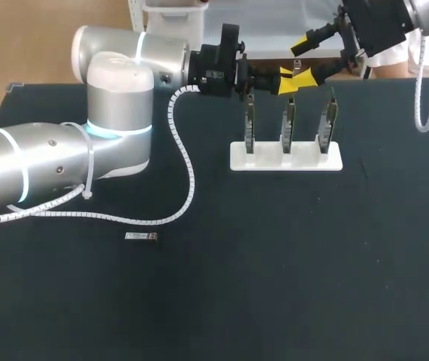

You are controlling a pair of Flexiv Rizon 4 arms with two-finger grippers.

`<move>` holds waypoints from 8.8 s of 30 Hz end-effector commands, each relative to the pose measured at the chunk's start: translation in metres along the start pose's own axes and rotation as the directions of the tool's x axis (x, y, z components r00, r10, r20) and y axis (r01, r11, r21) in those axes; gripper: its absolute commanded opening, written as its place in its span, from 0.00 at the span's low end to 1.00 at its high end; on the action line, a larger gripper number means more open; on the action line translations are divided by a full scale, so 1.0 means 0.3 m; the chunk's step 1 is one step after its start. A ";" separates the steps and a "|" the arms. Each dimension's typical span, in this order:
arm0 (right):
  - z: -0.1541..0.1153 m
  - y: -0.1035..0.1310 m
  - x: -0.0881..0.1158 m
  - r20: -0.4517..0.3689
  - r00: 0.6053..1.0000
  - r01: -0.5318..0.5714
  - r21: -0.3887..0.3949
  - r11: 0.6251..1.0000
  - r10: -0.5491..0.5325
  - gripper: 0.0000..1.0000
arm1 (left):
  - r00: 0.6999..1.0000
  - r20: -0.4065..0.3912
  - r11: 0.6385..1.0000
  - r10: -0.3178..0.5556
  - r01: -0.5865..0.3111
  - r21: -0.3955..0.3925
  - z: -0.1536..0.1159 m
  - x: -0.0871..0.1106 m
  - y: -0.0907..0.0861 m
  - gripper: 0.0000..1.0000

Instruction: Pick up the optical module with the left hand, and insert it into the network port with the right hand.

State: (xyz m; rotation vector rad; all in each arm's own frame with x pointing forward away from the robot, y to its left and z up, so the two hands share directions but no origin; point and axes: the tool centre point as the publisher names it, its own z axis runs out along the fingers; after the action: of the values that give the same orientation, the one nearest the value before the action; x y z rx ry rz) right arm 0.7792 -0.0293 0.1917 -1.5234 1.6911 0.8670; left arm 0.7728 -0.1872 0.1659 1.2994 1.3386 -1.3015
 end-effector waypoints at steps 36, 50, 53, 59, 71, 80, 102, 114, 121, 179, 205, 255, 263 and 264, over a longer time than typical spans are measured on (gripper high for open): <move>0.004 -0.004 0.012 0.009 1.000 -0.006 0.013 1.000 0.006 0.00 | 1.000 -0.002 1.000 0.000 0.000 0.003 0.001 -0.001 0.006 1.00; -0.004 -0.008 0.008 0.009 1.000 0.000 0.015 1.000 0.000 0.00 | 1.000 0.002 1.000 0.017 -0.017 0.005 -0.002 -0.006 0.006 1.00; -0.004 -0.009 0.007 0.009 1.000 0.001 0.014 1.000 -0.001 0.00 | 0.999 -0.028 0.999 0.042 -0.042 -0.005 -0.009 -0.017 0.007 1.00; -0.003 -0.012 0.004 0.008 1.000 0.005 0.013 1.000 -0.005 0.00 | 0.993 -0.097 0.997 0.064 -0.067 -0.027 -0.040 -0.022 0.003 1.00; 0.001 -0.023 0.006 0.009 1.000 0.007 0.013 1.000 -0.007 0.00 | 0.975 -0.221 0.996 0.005 -0.024 -0.083 -0.093 0.034 -0.011 1.00; 0.001 -0.028 0.012 0.010 1.000 0.002 0.011 1.000 -0.002 0.00 | 0.949 -0.314 0.997 0.015 -0.040 -0.073 -0.107 0.048 -0.005 1.00; -0.002 -0.039 0.016 0.012 1.000 -0.003 0.008 1.000 0.003 0.00 | 0.927 -0.376 0.999 0.001 -0.016 -0.038 -0.102 0.078 0.011 1.00; -0.001 -0.033 0.015 0.009 1.000 0.002 0.008 1.000 -0.002 0.00 | 0.927 -0.376 1.000 0.002 -0.014 -0.028 -0.096 0.080 -0.010 1.00; -0.001 -0.028 0.014 0.010 1.000 0.003 0.007 1.000 -0.003 0.00 | 0.924 -0.383 1.000 0.007 -0.015 -0.017 -0.090 0.083 -0.022 1.00; 0.045 0.026 0.052 -0.041 0.999 0.023 -0.058 0.998 -0.025 0.00 | 0.921 -0.389 1.000 0.007 -0.012 -0.012 -0.092 0.090 -0.035 1.00; 0.040 0.015 0.059 -0.036 0.999 0.026 -0.046 0.999 -0.028 0.00 | 0.921 -0.389 1.000 0.007 -0.012 -0.012 -0.092 0.090 -0.035 1.00; 0.043 0.036 0.050 -0.045 0.998 0.035 -0.030 0.999 -0.036 0.00 | 0.921 -0.389 1.000 0.007 -0.012 -0.012 -0.092 0.090 -0.035 1.00; 0.046 0.034 0.062 -0.053 0.998 0.029 -0.025 0.999 -0.031 0.00 | 0.921 -0.389 1.000 0.007 -0.012 -0.012 -0.092 0.090 -0.035 1.00; 0.048 0.034 0.064 -0.053 0.998 0.028 -0.025 0.999 -0.030 0.00 | 0.921 -0.389 1.000 0.007 -0.012 -0.012 -0.092 0.090 -0.035 1.00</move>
State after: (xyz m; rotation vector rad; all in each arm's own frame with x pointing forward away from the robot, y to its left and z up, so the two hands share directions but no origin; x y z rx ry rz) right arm 0.7707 -0.0274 0.1688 -1.5997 1.6963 0.8476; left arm 0.7624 -0.1558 0.1432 1.6106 1.6018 -1.0582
